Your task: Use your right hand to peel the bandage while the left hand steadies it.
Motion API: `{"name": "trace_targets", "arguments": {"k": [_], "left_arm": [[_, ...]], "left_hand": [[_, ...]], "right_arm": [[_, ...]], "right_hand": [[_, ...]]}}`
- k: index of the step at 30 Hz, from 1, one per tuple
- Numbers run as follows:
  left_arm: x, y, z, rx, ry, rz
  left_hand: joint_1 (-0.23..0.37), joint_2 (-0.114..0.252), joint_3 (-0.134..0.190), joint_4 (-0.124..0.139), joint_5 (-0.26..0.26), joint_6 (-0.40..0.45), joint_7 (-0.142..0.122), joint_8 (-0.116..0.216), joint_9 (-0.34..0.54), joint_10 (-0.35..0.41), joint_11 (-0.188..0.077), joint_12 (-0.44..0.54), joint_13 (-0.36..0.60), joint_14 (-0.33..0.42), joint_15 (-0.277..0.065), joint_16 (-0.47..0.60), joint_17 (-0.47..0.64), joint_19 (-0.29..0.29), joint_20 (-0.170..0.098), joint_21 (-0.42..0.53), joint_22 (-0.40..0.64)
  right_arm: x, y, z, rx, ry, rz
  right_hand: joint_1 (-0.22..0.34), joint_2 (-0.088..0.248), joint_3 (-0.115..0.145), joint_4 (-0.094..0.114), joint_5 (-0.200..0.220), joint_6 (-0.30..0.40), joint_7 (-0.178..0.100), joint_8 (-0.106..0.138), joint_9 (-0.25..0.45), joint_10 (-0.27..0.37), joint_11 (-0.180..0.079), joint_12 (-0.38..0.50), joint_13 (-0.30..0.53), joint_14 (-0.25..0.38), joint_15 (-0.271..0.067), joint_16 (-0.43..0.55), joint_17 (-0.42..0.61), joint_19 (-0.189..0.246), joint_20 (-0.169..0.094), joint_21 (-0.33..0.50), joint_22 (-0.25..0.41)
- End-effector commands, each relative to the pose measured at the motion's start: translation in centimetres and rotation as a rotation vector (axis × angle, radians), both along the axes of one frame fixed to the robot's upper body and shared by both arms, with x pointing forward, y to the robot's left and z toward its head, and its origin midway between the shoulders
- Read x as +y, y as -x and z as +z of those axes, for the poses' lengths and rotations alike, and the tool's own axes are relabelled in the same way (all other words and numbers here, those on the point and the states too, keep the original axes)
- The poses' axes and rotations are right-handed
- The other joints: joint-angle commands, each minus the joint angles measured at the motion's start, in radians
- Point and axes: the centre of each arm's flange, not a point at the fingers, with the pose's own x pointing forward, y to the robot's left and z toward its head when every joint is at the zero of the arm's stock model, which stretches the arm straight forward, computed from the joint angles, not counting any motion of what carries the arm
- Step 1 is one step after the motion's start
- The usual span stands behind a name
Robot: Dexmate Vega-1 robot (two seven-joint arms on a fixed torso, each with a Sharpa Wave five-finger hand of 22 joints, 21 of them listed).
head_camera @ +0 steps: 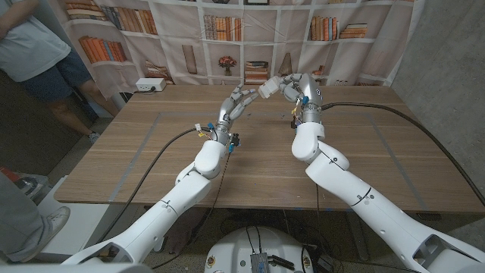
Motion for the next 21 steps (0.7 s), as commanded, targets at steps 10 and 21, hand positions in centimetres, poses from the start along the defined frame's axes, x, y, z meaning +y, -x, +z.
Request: {"name": "trace_targets", "arguments": {"k": [10, 21], "left_arm": [[-0.69, 0.18, -0.57, 0.013, 0.01, -0.027], [-1.19, 0.19, -0.71, 0.014, 0.018, -0.038]], "left_hand": [[0.009, 0.024, 0.013, 0.003, 0.001, 0.049, -0.003, 0.012, 0.002, 0.022, -0.005, 0.011, 0.003, 0.008, -0.025, 0.009, 0.004, 0.006, 0.016, 0.007, 0.003], [0.006, 0.009, 0.007, 0.0, -0.006, 0.099, -0.013, 0.025, 0.0, 0.035, -0.032, 0.013, 0.003, 0.016, -0.051, 0.009, 0.002, 0.009, -0.009, 0.009, 0.003]], "right_arm": [[0.4, 0.46, -0.18, -0.052, 0.046, -0.039], [0.1, 0.15, -0.11, -0.053, 0.053, -0.044]], "right_hand": [[-0.007, -0.005, 0.01, 0.004, 0.007, 0.002, -0.009, 0.0, 0.002, 0.004, -0.007, -0.004, 0.003, 0.008, -0.002, -0.008, 0.007, -0.008, -0.109, 0.014, -0.004], [-0.009, -0.007, 0.011, 0.004, 0.009, 0.003, -0.008, -0.001, 0.001, 0.003, -0.009, -0.006, 0.006, 0.008, -0.002, -0.011, 0.01, -0.01, -0.111, 0.022, -0.009]]}}
